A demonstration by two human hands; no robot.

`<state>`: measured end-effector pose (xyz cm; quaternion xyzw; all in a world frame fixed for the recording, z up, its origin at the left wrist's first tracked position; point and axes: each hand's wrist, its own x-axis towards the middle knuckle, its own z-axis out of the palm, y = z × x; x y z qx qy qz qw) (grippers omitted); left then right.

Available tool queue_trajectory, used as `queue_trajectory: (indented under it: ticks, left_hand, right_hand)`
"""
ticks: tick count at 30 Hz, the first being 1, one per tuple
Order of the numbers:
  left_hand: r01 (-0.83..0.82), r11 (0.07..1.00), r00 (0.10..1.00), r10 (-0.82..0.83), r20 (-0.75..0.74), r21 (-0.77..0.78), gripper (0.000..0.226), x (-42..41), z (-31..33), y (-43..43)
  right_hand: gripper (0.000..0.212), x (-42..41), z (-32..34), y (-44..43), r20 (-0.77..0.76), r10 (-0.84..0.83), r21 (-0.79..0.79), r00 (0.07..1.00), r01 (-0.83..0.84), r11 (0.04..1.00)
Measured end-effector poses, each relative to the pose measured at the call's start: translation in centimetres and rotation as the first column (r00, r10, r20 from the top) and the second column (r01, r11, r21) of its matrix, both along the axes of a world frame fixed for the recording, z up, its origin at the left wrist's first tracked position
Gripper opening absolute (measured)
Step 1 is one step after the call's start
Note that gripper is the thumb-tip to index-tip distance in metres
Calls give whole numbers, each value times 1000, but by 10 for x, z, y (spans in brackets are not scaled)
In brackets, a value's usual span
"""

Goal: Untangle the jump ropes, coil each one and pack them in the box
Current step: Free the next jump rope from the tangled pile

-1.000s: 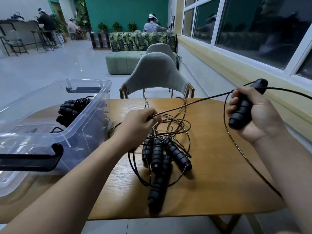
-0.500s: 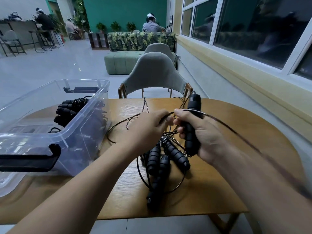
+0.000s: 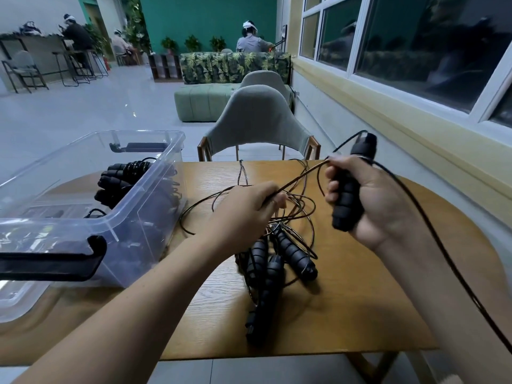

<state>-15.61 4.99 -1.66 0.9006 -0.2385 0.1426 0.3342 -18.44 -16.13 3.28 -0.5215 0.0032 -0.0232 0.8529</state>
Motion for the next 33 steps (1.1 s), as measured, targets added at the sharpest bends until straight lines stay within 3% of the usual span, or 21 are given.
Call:
queue_trajectory:
  ticks: [4,15,22,27,33]
  left_hand:
    - [-5,1000,1000,5,-17,-20,24,3,1,5]
    - [-77,996,996,78,31,-34,17,10,6,14]
    - [-85,996,996,86,25,-37,23,6,8,7]
    - [-50,999,998,51,39,-13,23,-3,9,-3]
    - [-40,992,995,28,95,122,24,-19,11,-19]
  right_hand:
    - [14,8,8,-26,-23,-44,110,999,47,993]
    - [19,19,15,-70,-33,-151,226,988,155,962]
    - [14,12,-4,-32,-91,-10,122,996,21,992]
    - [24,1,-19,8,-105,94,-29,990,-98,995]
    - [19,-5,-28,31,-109,145,-53,983,-151,987]
